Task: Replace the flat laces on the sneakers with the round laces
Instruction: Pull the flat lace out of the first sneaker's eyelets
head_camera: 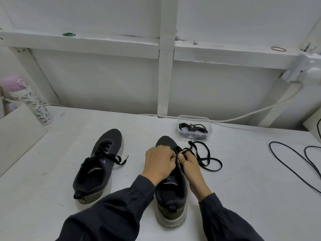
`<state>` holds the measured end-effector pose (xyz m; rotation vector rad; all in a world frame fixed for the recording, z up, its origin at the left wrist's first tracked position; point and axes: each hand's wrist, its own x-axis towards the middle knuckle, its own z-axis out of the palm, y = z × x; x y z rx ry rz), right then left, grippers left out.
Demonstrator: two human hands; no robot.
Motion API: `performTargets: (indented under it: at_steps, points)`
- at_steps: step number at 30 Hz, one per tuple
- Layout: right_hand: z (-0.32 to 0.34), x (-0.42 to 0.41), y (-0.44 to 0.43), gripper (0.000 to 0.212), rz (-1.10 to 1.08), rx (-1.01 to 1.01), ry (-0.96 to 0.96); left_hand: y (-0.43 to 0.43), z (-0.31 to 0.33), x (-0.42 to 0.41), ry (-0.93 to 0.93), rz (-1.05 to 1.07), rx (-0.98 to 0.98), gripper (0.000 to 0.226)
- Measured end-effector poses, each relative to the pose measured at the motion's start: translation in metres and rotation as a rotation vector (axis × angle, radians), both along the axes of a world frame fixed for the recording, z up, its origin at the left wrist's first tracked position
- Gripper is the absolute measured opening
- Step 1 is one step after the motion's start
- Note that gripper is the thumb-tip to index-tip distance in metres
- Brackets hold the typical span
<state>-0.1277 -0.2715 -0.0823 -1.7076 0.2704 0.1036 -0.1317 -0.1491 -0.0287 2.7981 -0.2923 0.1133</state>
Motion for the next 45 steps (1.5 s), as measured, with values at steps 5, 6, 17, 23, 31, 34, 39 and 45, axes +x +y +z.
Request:
performTargets:
  at_steps: [5,6,17,23,31,34,39,45]
  points:
    - [-0.001,0.001,0.003,0.021,-0.051,-0.041,-0.004,-0.001,-0.005,-0.004,0.014,0.023,-0.059,0.026]
    - [-0.001,0.001,0.003,0.023,-0.063,-0.039,-0.002,-0.001,-0.004,-0.004,0.016,0.034,-0.077,0.025]
    - [-0.006,0.0,0.006,0.017,-0.074,-0.065,-0.064,-0.001,-0.005,0.0,0.04,-0.027,0.023,0.027]
    - [0.006,-0.01,-0.002,0.015,-0.025,0.079,-0.119,0.005,-0.009,-0.002,0.048,0.044,-0.104,0.022]
    - [0.007,-0.015,-0.015,0.009,0.009,0.26,-0.081,0.005,-0.013,-0.006,0.086,0.159,-0.364,0.006]
    - [0.009,-0.012,-0.013,0.003,0.025,0.237,-0.083,0.003,-0.016,-0.007,0.024,0.19,-0.453,0.019]
    - [0.008,-0.009,-0.009,0.011,0.014,0.214,-0.094,0.0,-0.019,-0.006,-0.002,0.145,-0.459,0.022]
    - [0.002,-0.006,0.001,0.023,0.024,0.155,-0.106,0.006,-0.018,-0.004,0.0,0.095,-0.444,0.006]
